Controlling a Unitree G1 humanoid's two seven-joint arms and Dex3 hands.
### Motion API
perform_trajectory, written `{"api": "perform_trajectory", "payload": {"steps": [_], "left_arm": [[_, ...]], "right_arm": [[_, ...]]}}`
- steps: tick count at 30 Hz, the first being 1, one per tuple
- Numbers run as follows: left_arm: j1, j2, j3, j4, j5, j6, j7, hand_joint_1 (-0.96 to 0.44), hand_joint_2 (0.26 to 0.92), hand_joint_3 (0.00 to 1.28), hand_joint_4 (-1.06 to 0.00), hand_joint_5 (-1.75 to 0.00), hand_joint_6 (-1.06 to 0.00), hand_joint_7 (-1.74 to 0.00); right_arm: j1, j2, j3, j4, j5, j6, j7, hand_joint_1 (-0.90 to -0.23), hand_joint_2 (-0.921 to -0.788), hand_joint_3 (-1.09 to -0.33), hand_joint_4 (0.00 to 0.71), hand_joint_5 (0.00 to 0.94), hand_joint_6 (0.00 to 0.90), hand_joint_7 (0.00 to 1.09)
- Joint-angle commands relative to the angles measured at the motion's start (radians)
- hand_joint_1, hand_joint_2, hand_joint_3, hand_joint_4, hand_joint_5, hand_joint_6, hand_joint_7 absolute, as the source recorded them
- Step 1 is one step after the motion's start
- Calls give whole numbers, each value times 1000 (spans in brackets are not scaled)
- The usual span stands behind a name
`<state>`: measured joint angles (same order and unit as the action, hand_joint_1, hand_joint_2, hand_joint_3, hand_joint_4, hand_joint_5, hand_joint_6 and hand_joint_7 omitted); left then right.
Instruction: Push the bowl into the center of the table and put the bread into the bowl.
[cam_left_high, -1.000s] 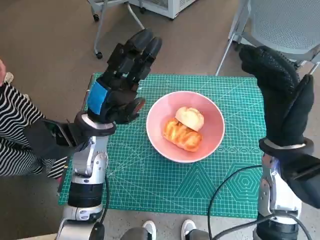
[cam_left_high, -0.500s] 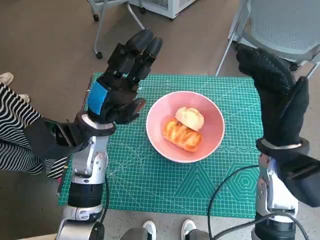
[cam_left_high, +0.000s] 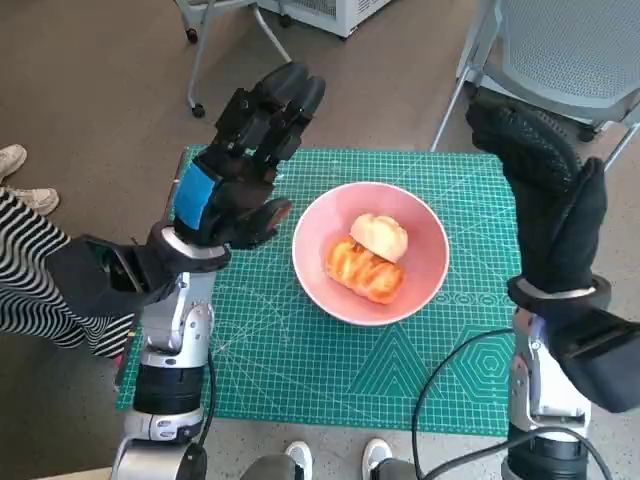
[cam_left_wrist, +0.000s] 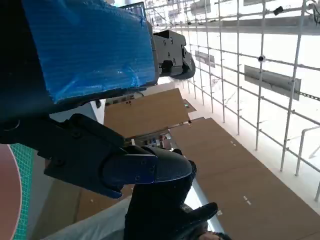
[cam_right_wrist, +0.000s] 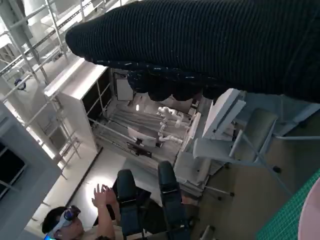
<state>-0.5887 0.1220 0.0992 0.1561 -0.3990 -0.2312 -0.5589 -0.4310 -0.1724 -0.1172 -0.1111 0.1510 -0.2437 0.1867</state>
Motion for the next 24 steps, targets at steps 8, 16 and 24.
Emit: {"api": "perform_trajectory", "payload": {"steps": [8,16,24], "left_arm": [[5,23,10,-19,-11,2,-18,-691,921,379,1,-43,1,-454],[16,28,10,-27,-14,1,-22,-684,921,376,1,-36,1,-430],[25,32,15,-27,-17,-2,-29,-682,921,370,1,-25,1,-423]], "right_arm": [[15,11,11,35,4,-10,2,-704,-921,-700,241,1,109,555],[21,17,14,42,18,-15,10,-706,-921,-696,242,1,110,554],[24,18,13,39,20,-11,17,-703,-921,-693,247,3,110,552]]}}
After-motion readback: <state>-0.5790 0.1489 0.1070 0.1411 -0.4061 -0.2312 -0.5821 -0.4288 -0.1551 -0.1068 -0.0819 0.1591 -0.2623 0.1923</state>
